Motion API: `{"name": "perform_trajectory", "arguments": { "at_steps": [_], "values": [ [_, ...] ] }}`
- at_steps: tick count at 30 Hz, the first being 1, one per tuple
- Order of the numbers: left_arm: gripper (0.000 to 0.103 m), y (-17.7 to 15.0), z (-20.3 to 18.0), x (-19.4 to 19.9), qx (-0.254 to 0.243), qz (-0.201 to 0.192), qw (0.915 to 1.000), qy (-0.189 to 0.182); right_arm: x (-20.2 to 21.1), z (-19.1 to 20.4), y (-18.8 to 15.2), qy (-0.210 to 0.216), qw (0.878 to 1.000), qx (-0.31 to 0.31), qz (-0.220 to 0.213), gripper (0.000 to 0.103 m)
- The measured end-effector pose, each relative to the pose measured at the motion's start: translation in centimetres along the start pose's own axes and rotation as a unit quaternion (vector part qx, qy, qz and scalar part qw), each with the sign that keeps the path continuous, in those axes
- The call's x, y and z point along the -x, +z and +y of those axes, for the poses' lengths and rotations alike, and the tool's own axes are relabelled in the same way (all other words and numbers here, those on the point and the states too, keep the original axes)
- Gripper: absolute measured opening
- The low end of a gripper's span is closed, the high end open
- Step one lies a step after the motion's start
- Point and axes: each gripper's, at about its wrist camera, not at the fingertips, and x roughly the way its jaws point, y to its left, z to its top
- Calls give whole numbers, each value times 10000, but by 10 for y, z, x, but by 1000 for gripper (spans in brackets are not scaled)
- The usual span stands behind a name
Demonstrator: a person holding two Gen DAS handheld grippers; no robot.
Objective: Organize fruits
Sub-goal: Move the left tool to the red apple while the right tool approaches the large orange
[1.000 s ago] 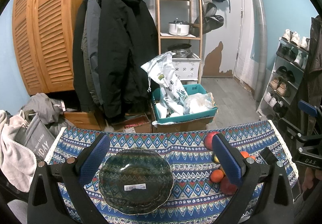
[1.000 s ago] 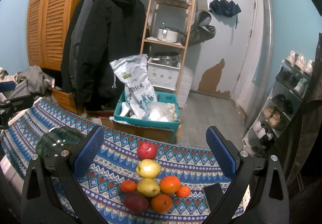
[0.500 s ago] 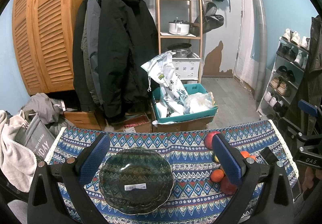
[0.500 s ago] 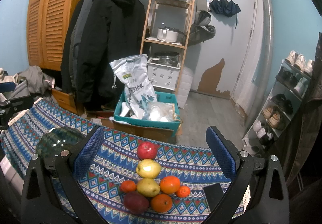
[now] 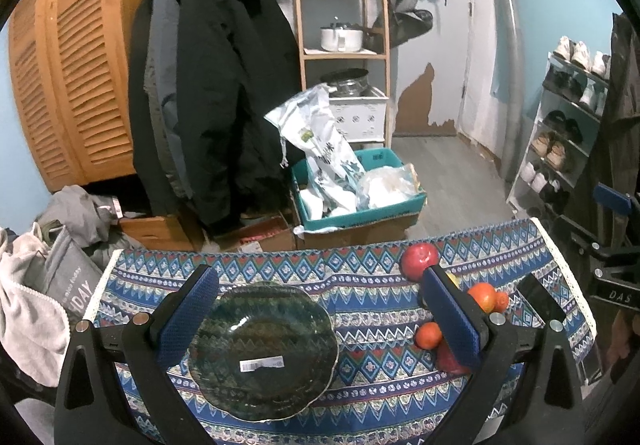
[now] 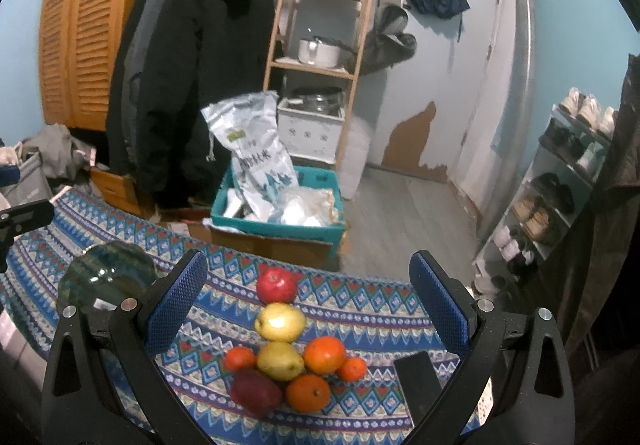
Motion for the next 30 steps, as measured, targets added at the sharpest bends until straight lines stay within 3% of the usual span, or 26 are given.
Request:
{"name": "perform_trajectory", "arguments": {
  "at_steps": [14, 30],
  "values": [
    [102, -20, -39, -47, -361, 725, 9960, -380, -33, -26, -29, -65, 9952, -254, 944, 99],
    [102, -71, -79, -126, -743, 1850, 9789, -448, -88, -40, -91, 85, 9767, -312, 2120, 99]
  ]
}}
